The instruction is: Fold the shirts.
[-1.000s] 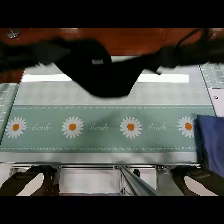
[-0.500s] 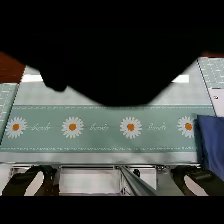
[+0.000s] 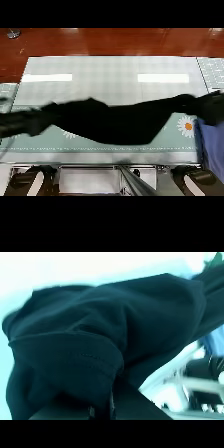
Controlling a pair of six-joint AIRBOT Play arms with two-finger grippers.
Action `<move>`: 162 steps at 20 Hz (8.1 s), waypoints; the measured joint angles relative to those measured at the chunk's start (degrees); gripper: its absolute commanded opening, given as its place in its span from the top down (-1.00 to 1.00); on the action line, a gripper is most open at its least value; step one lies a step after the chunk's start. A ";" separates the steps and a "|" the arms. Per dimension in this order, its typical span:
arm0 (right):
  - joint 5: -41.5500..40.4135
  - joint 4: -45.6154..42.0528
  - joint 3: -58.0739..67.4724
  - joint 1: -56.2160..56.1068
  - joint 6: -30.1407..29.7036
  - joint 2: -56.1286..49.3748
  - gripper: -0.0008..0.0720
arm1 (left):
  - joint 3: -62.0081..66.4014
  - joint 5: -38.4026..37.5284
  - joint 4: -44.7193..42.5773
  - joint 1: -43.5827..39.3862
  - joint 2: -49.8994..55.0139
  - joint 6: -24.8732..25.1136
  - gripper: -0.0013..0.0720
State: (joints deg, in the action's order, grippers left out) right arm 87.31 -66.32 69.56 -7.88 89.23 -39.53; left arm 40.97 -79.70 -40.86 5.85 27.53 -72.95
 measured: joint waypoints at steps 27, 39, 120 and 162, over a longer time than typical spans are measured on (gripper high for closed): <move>-14.45 5.42 -23.78 29.38 -9.84 -22.60 -0.73 | 2.97 10.27 4.13 4.07 41.72 8.11 -0.94; -17.99 6.01 -37.09 17.77 -7.98 -23.34 -0.73 | 11.69 6.01 7.02 -3.89 52.89 13.64 0.85; -11.08 2.47 8.26 35.63 -6.71 -40.54 -0.73 | 24.04 -0.11 -15.43 16.17 47.93 -5.99 -0.96; -26.10 14.67 -31.26 28.85 -10.38 -34.60 -0.21 | -14.03 13.49 1.05 18.67 36.35 10.73 0.85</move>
State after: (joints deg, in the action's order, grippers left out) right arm 61.21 -51.66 38.30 20.97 78.85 -74.13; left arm 26.94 -66.22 -39.81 24.51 63.88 -62.22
